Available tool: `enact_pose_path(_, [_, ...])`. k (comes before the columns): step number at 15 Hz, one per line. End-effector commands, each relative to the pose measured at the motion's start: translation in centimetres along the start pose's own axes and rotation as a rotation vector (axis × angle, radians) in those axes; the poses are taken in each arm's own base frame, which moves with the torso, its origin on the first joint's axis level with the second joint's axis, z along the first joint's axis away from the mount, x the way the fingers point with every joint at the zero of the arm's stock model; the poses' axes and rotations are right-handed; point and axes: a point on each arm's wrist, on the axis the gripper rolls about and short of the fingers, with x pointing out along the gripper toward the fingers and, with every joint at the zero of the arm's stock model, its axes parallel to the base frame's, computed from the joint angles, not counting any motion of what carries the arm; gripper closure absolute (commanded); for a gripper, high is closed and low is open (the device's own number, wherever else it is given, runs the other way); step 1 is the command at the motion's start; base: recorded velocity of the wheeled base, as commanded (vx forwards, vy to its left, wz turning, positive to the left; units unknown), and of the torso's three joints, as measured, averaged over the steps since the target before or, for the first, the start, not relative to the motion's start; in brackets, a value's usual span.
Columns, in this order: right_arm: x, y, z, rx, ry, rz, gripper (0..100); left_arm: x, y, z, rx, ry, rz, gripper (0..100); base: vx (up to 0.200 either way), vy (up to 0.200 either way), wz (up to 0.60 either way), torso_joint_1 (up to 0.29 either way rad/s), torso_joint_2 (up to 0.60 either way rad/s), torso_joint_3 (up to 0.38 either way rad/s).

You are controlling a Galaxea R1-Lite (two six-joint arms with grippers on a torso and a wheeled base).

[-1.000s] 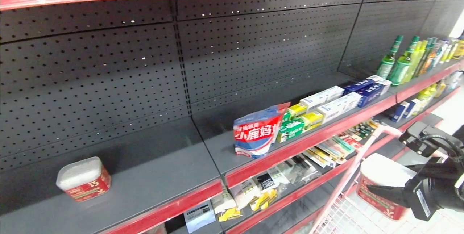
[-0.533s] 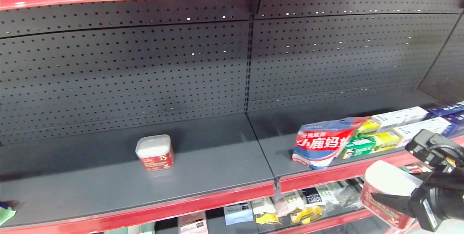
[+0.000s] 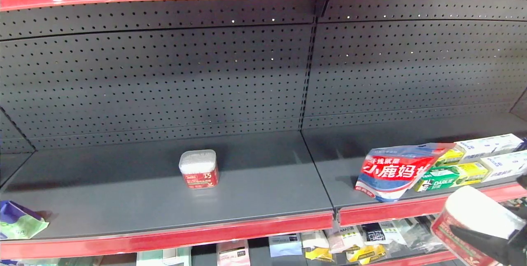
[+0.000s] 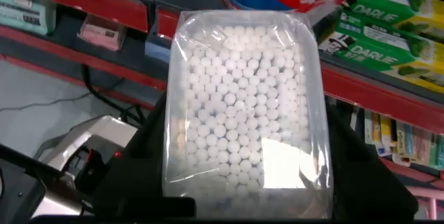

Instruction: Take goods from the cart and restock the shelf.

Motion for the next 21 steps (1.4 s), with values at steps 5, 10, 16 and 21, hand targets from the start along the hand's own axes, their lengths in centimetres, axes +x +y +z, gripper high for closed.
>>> enact_pose_path(5, [-4.2,1.2,-3.6,0.072,-0.188,-0.126,100,0.8,-0.1,0.2,0.023,0.104,-0.019,0,0.0,0.0,0.0,0.0,0.0,0.0])
enact_pose_path(10, [-5.1,1.5,-4.5,0.082,-0.241,-0.186,100,4.4,-0.1,7.7,-0.036,0.192,-0.083,0,0.0,0.0,0.0,0.0,0.0,0.0])
enact_pose_path(16, [-5.6,1.6,-5.4,0.13,-0.236,-0.307,100,9.5,-0.6,6.6,0.145,0.491,-0.152,0,0.0,0.0,0.0,0.0,0.0,0.0])
enact_pose_path(21, [-5.3,1.5,-5.3,0.135,-0.211,-0.319,100,18.2,-1.7,4.9,0.104,0.603,-0.461,0,0.0,0.0,0.0,0.0,0.0,0.0])
